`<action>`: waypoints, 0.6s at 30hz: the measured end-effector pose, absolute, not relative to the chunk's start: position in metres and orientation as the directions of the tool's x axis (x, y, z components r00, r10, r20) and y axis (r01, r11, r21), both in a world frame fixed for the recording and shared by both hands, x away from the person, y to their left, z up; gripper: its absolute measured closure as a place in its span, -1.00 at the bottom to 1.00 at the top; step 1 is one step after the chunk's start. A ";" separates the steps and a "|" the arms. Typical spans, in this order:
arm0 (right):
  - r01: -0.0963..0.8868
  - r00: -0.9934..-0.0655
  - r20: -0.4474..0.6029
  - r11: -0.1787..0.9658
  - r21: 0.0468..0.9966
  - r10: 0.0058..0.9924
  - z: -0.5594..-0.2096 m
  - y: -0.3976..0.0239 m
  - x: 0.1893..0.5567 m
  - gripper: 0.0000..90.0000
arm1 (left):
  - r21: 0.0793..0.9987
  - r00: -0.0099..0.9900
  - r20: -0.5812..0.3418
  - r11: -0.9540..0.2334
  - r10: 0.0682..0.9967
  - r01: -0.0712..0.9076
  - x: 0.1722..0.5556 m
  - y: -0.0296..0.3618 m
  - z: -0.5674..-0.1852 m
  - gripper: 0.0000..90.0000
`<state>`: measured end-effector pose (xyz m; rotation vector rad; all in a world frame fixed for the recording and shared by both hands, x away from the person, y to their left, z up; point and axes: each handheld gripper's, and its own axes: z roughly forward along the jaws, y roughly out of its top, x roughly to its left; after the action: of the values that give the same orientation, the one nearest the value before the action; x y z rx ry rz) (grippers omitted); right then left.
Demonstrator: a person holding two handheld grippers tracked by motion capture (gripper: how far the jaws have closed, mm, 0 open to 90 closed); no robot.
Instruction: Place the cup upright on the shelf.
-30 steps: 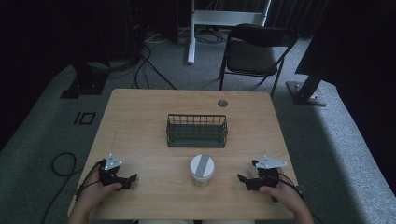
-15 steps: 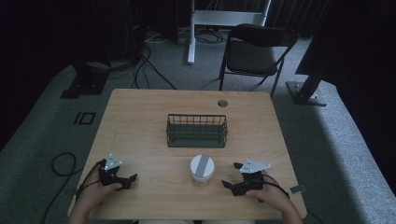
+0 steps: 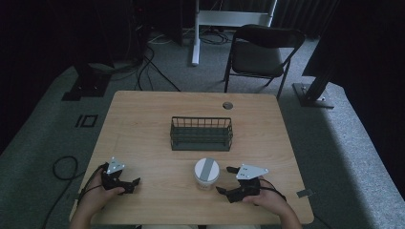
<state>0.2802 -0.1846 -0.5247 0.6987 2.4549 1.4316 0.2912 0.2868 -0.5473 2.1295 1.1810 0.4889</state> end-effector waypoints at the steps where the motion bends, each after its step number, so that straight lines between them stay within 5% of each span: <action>1: 0.287 -0.866 0.051 0.411 0.865 0.497 -0.525 -0.183 0.280 -0.71 | 0.692 0.526 0.011 -0.386 0.851 0.610 0.291 0.287 -0.547 -0.94; 18: 0.274 -0.879 0.096 0.330 0.904 0.467 -0.524 -0.153 0.283 -0.73 | 0.692 0.526 0.011 -0.386 0.851 0.610 0.291 0.287 -0.547 -0.94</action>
<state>0.2830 -0.1527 -0.5241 0.6789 2.4083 1.5808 0.2911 0.2868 -0.5473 2.1293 1.1807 0.4888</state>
